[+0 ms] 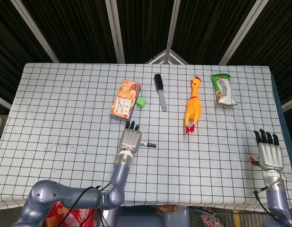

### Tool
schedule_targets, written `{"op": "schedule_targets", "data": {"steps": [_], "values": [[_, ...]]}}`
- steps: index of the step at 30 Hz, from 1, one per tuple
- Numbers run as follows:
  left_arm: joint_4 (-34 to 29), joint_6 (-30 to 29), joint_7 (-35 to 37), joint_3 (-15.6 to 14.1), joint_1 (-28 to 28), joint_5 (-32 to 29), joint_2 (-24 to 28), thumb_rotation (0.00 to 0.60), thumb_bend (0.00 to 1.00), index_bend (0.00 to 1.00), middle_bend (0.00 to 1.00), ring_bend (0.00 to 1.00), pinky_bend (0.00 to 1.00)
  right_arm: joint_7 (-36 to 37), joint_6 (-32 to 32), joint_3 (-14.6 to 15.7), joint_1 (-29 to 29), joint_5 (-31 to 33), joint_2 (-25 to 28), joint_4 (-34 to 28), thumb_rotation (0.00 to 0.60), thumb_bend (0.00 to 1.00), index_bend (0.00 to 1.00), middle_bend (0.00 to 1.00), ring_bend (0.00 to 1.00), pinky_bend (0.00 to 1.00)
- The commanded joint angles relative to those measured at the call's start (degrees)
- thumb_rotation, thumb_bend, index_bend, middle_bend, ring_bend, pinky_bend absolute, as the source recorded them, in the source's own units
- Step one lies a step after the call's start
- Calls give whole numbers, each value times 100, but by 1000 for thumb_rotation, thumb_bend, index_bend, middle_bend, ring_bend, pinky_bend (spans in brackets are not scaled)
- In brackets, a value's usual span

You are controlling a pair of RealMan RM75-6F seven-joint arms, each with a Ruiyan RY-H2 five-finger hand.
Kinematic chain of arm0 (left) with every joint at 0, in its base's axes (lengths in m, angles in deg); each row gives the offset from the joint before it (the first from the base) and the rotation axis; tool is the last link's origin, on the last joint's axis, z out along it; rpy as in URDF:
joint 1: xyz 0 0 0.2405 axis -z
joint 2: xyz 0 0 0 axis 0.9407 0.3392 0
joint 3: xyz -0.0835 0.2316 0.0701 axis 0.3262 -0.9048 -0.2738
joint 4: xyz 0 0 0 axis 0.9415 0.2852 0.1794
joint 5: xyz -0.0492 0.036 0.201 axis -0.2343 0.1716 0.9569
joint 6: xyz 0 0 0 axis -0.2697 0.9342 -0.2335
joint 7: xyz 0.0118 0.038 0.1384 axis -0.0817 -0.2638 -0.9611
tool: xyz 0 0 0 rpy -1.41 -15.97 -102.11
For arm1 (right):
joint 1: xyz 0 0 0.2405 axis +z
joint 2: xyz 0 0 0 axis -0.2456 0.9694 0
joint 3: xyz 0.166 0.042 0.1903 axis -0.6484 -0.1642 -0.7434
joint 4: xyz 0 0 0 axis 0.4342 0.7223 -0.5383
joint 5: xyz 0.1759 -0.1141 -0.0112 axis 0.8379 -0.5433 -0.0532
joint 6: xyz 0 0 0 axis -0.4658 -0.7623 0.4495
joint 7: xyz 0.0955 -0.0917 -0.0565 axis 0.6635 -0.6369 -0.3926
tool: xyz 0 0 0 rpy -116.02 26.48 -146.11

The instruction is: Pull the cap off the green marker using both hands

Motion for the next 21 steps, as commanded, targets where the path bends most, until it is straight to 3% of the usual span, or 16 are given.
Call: {"op": "schedule_targets", "data": {"steps": [1,21], "values": [[0,-5,1,7,-5,14,-2,600,526,523,182,0,0,12,3,-3,-7,3,-1,12,600,247,101,49,40,36],[-507,-310,129,15,-245,228,291,600,527,544,200,0,0,-8,-68,-17,-48,-38,48,-102,600,246,101,49,40,36]]}}
